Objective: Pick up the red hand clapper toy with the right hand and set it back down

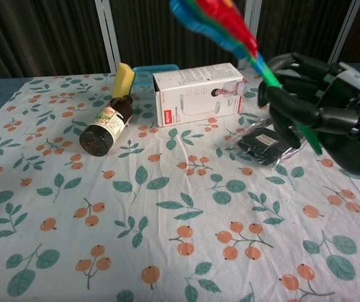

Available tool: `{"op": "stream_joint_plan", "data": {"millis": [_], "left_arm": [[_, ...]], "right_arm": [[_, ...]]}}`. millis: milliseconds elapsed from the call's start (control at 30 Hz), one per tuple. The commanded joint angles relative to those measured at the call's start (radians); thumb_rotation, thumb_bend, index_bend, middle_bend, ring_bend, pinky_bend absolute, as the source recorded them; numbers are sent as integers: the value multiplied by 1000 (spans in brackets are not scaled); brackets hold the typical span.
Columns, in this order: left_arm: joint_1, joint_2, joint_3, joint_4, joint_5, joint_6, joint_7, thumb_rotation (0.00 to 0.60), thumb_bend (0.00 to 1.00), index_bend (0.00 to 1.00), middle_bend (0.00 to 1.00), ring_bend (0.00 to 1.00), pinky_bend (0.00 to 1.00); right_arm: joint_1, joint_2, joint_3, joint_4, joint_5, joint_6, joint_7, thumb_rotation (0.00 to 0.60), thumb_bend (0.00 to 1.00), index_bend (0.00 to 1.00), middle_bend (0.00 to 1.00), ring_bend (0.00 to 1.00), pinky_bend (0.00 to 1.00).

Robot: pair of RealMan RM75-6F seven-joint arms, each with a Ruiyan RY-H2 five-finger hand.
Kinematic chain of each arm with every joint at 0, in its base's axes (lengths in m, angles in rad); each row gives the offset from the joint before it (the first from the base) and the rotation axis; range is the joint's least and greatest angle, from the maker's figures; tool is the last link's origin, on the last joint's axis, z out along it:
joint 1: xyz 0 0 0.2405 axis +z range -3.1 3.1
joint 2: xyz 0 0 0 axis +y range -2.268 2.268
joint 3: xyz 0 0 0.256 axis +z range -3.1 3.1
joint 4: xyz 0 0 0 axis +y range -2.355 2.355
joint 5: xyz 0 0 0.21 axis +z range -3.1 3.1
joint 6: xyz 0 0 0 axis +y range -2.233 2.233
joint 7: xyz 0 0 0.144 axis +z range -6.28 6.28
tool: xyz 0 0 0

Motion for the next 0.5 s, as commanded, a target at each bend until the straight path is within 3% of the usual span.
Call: {"op": "stream_joint_plan", "data": {"millis": [33,133,300,400,500], "left_arm": [[-1,-1,0,-1,0,-2,1,600,382,0,0,0,79],[0,-2,1,-1,2,-2,4,600,381,0,0,0,80],[-1,-3,3,-1,3,-6,5,600,381,0,0,0,79],[-1,-2,3,-1,2,-5,3,600,381,0,0,0,80],[0,-2,3,0,3,-2,0,600,382,0,0,0,80]], "right_arm": [[-26,14,-11,41,-82,91,12,600,469,864,677,769,930],[17,50,-9,31,-77,2,-92,600,472,867,677,769,932],[87,116,-30,-26,24,-294,-507,600,477,878,677,772,943],[100,140,-27,-85,115,-403,-738,600,479,885,677,774,946],[99,155,-24,-156,161,-431,-802,600,479,887,677,777,947]]}}
